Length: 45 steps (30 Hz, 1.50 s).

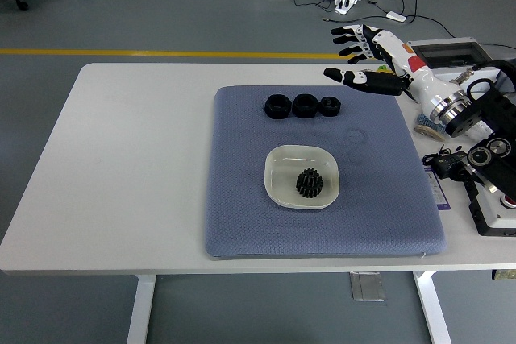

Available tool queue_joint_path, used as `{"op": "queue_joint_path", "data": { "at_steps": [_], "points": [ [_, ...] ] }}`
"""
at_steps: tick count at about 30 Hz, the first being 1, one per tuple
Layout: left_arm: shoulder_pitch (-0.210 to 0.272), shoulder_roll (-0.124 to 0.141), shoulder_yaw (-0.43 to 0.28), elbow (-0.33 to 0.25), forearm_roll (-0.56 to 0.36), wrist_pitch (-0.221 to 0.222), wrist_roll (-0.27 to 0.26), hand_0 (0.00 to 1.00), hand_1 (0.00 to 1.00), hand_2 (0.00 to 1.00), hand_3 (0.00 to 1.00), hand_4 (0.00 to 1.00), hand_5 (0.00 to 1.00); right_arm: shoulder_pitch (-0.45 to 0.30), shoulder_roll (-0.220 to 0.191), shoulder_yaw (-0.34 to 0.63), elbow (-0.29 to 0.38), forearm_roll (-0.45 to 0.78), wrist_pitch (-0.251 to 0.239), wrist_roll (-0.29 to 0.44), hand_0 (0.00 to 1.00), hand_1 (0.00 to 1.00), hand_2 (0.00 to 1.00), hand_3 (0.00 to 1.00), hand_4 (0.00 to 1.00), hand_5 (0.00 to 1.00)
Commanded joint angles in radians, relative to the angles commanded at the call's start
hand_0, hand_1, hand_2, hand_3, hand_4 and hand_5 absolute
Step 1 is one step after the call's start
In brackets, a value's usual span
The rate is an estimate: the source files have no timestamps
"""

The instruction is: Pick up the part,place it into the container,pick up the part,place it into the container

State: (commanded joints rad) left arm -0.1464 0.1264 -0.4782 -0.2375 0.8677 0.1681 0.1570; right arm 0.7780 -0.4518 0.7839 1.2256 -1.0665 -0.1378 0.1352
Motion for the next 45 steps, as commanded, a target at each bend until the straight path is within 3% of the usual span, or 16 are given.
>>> {"op": "queue_joint_path", "data": {
  "at_steps": [5,6,11,12,14,21,36,45],
  "points": [
    [-0.001,-0.003,0.006,0.002,-0.01,0.002,-0.006,0.706,0.705,0.748,0.651,0.685,0.663,-0.05,-0.063,-0.001,-0.022,0.215,0.0,-0.001,0.714,0.752,0.836,0.84,0.998,0.702],
    [-0.001,-0.003,0.006,0.003,-0.011,0.003,-0.007,0.705,0.705,0.745,0.651,0.685,0.662,-0.06,-0.077,-0.01,-0.032,0.253,0.0,0.0,0.807,0.823,0.883,0.841,0.998,0.751],
    [-0.003,-0.004,0.011,0.007,-0.029,0.011,-0.013,0.705,0.705,0.745,0.651,0.685,0.662,-0.119,-0.126,-0.015,-0.055,0.468,0.034,0.028,0.807,0.823,0.883,0.841,0.998,0.751],
    [-0.004,-0.004,0.015,0.007,-0.035,0.013,-0.015,0.705,0.708,0.745,0.65,0.683,0.663,-0.133,-0.135,-0.008,-0.054,0.512,0.039,0.037,0.847,0.845,0.891,0.863,0.998,0.811],
    [-0.005,-0.004,0.022,0.008,-0.047,0.016,-0.018,0.705,0.708,0.745,0.65,0.683,0.663,-0.156,-0.15,0.007,-0.048,0.562,0.05,0.05,0.847,0.845,0.891,0.863,0.998,0.811],
    [-0.005,-0.003,0.042,0.01,-0.075,0.019,-0.029,0.705,0.708,0.744,0.649,0.683,0.664,-0.237,-0.179,0.094,-0.001,0.584,0.051,0.091,0.848,0.844,0.885,0.87,0.998,0.814],
    [-0.004,-0.006,0.072,0.003,-0.08,0.011,-0.041,0.705,0.711,0.74,0.65,0.68,0.662,-0.348,-0.176,0.189,0.099,0.566,0.044,0.087,0.834,0.827,0.86,0.857,0.998,0.848],
    [-0.009,-0.009,0.097,-0.004,-0.082,0.004,-0.049,0.704,0.708,0.74,0.651,0.68,0.662,-0.389,-0.173,0.217,0.116,0.559,0.038,0.087,0.831,0.826,0.858,0.855,0.998,0.848]
  ]
}}
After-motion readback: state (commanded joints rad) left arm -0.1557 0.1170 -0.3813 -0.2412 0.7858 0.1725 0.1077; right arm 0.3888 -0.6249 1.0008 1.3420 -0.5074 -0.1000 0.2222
